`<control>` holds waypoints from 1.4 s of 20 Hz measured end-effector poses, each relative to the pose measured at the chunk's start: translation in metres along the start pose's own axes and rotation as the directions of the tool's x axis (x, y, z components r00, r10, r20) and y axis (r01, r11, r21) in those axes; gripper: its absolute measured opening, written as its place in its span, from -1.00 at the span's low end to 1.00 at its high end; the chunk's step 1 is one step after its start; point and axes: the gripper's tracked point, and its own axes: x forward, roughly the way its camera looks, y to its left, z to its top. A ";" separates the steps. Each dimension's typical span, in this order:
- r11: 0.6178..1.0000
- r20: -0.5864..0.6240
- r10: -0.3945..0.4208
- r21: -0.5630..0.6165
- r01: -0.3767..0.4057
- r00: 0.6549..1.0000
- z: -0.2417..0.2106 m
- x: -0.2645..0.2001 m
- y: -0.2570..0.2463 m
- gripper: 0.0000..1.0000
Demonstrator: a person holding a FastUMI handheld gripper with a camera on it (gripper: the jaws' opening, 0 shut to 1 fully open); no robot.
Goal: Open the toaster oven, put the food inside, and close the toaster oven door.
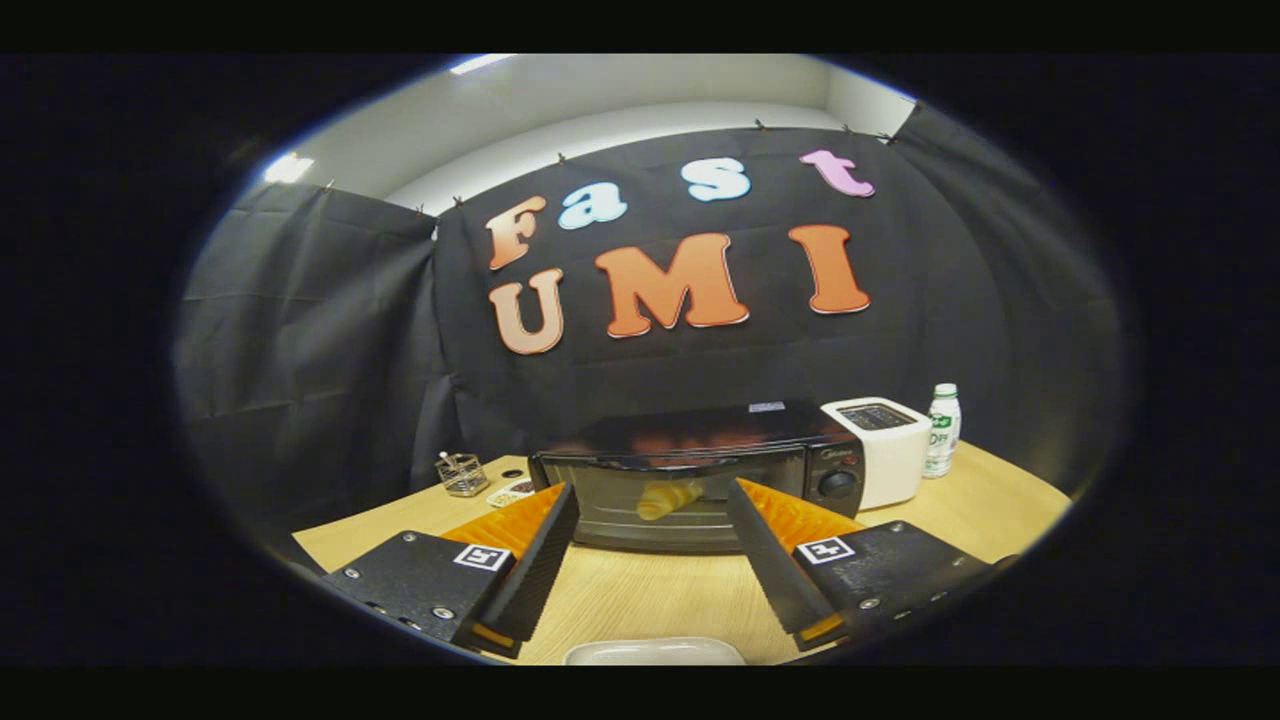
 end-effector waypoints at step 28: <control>0.911 0.290 -0.301 -0.197 0.364 0.909 0.057 -0.099 -0.047 0.84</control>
